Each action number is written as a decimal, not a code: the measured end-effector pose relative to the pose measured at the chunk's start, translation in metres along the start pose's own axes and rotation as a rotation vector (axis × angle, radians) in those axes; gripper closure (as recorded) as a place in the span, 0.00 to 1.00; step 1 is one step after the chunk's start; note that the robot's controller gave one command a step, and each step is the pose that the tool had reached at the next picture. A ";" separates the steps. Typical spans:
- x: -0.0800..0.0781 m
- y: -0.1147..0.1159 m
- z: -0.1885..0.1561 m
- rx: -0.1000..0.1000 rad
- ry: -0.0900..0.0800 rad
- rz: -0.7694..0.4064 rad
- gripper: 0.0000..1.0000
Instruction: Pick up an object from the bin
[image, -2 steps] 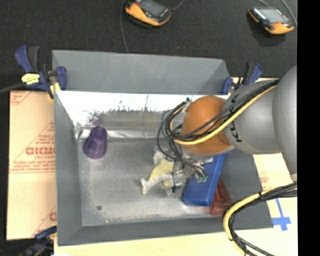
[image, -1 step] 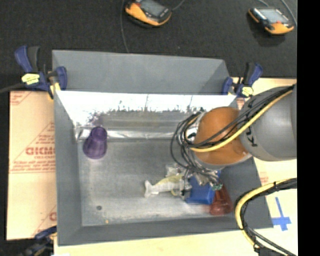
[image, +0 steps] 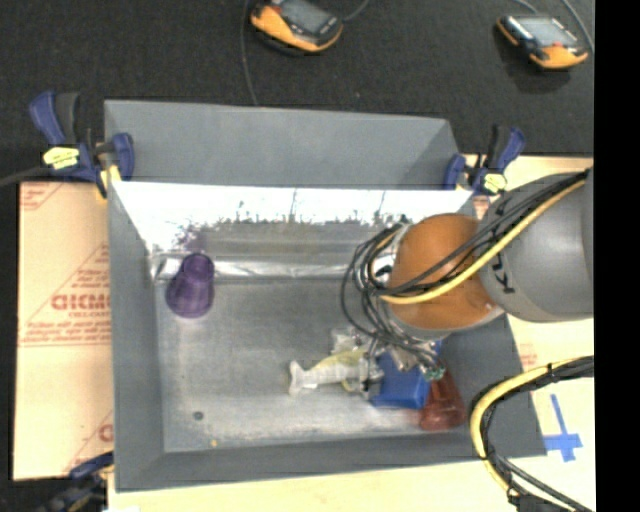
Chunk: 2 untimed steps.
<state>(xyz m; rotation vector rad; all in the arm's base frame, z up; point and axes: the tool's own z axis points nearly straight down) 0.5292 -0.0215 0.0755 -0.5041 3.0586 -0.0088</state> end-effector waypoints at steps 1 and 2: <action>0.001 -0.017 -0.067 -0.002 0.005 -0.025 1.00; 0.004 -0.017 -0.135 -0.005 0.010 -0.033 1.00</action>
Offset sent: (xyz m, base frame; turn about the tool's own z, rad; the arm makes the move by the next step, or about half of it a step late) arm -0.0076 -0.0181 0.1635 -0.0413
